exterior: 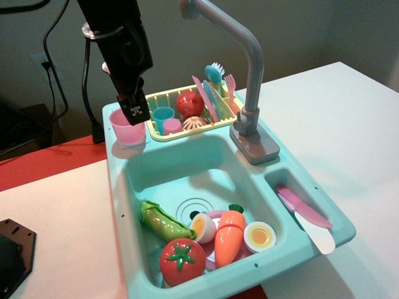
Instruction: Put cup from counter to sink
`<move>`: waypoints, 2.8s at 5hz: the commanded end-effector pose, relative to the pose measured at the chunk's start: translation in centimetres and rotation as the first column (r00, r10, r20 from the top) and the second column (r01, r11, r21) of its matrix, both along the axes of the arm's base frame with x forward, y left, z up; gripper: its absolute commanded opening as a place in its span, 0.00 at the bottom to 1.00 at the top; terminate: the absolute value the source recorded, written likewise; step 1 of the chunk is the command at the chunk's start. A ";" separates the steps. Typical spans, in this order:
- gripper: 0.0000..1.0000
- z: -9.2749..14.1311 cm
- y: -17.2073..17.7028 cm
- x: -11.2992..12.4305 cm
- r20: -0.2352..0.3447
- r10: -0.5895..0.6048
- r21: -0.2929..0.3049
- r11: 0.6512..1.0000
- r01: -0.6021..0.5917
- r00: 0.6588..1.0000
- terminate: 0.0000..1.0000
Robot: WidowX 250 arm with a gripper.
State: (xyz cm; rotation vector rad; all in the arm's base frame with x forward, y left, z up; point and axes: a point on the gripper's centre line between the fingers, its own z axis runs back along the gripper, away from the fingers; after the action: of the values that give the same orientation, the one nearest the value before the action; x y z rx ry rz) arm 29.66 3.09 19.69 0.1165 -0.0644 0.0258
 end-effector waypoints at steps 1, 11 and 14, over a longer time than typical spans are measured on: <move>1.00 0.0 0.0 0.0 0.000 0.000 0.000 1.000 0.000 1.000 0.00; 0.00 -4.4 4.0 -1.7 -0.026 0.055 0.022 0.998 -0.055 0.998 0.00; 0.00 -2.6 -0.7 2.6 0.077 -0.087 0.018 0.996 0.085 0.993 0.00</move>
State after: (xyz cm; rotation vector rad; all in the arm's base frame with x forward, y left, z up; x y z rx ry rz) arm 32.73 0.08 16.34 0.1168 -0.1302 -0.1092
